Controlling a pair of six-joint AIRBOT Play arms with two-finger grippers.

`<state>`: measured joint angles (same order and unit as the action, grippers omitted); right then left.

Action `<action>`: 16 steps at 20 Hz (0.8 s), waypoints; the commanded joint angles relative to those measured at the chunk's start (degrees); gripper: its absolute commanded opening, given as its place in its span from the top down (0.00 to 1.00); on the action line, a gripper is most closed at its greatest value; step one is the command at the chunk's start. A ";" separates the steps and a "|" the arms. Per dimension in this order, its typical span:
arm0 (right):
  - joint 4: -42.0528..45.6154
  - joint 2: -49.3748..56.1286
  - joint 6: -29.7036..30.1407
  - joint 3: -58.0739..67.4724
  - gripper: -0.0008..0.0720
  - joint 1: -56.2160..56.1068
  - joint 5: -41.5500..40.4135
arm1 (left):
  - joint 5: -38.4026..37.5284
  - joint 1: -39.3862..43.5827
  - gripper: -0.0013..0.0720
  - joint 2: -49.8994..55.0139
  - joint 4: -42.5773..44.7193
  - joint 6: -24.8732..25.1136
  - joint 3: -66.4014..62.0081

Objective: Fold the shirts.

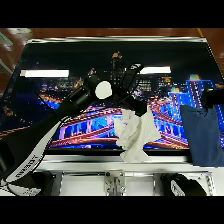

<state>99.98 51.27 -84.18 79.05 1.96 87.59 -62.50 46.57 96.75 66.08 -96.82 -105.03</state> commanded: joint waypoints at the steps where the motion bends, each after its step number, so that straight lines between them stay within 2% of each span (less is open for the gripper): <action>1: 2.38 1.64 0.87 -6.43 0.06 0.02 -1.36 | -8.50 -7.43 0.02 -0.15 -2.08 -0.85 -0.48; 3: 2.89 4.24 0.94 -9.53 0.06 0.24 -2.86 | -17.44 -14.14 0.02 -2.29 -1.14 1.53 -0.39; 5: -1.90 7.52 1.42 -11.58 0.06 2.91 -3.04 | -24.85 -19.74 0.02 -4.39 -1.20 3.76 1.05; 7: -9.40 10.25 3.34 -14.38 0.06 8.33 -2.99 | -25.59 -22.12 0.02 -7.91 -1.73 5.16 7.48; 9: -17.55 11.85 4.85 -18.05 0.06 15.08 -3.19 | -22.29 -21.46 0.02 -11.80 -3.87 5.88 18.34; 12: -27.71 12.13 8.17 -24.13 0.06 23.69 -5.73 | -9.97 -18.56 0.02 -16.39 -12.59 7.80 38.75; 16: -31.04 12.15 11.13 -29.07 0.06 26.56 -10.86 | 5.22 -17.07 0.02 -16.63 -34.34 15.28 56.33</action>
<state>74.37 63.11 -75.77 53.65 25.43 80.38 -68.71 28.62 81.32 46.89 -86.94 -61.01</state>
